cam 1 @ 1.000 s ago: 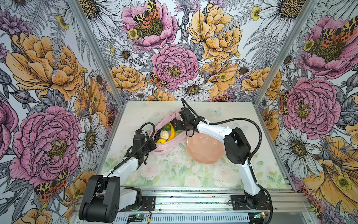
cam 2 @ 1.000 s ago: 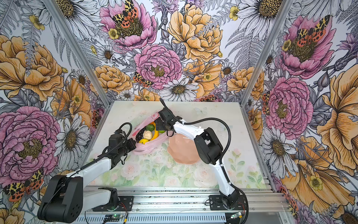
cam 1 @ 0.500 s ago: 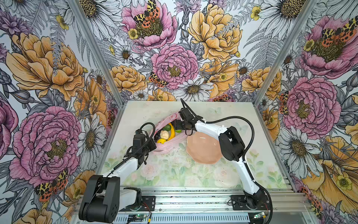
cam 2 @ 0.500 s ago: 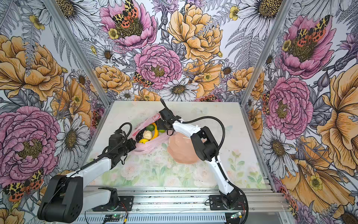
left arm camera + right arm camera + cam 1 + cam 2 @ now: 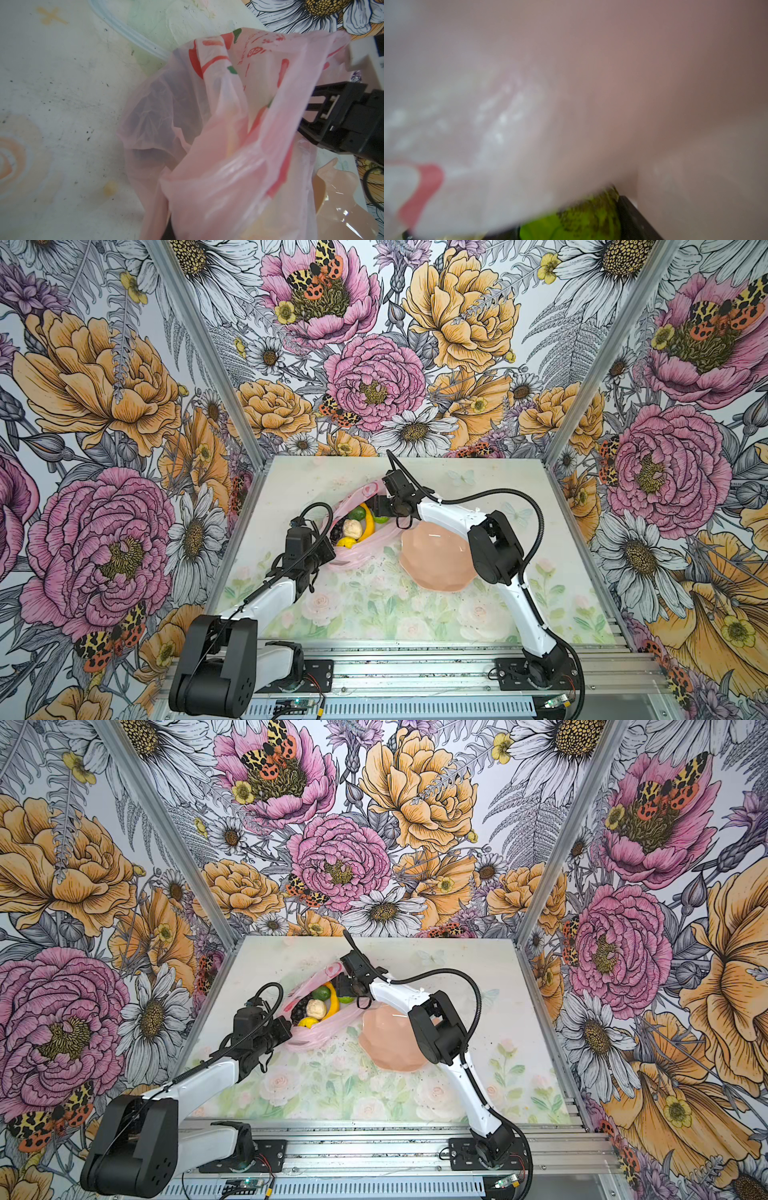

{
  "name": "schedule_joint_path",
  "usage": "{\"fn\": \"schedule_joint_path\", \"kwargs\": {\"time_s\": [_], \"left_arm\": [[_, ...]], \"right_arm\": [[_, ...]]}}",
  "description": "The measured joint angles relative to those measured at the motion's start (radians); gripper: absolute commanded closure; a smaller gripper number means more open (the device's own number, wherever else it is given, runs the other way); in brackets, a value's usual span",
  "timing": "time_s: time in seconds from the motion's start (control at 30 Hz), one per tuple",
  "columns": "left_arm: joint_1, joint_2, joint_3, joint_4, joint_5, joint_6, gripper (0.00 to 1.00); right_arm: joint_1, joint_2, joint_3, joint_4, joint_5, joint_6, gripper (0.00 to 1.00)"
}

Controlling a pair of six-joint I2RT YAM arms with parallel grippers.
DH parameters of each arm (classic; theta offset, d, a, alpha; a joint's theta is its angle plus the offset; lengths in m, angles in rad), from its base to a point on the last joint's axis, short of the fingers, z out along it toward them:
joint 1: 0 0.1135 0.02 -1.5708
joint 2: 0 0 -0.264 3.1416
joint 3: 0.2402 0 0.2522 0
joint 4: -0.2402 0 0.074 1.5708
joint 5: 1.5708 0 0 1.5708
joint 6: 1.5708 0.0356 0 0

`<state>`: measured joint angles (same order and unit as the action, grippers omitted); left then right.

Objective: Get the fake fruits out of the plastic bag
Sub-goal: 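Close the right gripper on the green textured fruit inside the bag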

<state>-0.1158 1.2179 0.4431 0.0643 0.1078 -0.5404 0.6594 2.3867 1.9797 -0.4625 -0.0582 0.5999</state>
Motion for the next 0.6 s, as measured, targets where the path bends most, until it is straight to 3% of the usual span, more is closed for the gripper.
{"fn": "schedule_joint_path", "kwargs": {"time_s": [0.2,0.6], "left_arm": [[0.0,-0.001,0.0,0.0,-0.001,0.0,1.0],[0.0,-0.001,0.0,0.0,-0.004,0.0,1.0]], "right_arm": [[0.0,0.0,0.0,-0.002,0.002,-0.016,0.23],[0.0,0.017,0.016,-0.008,0.005,-0.026,0.25]]}}
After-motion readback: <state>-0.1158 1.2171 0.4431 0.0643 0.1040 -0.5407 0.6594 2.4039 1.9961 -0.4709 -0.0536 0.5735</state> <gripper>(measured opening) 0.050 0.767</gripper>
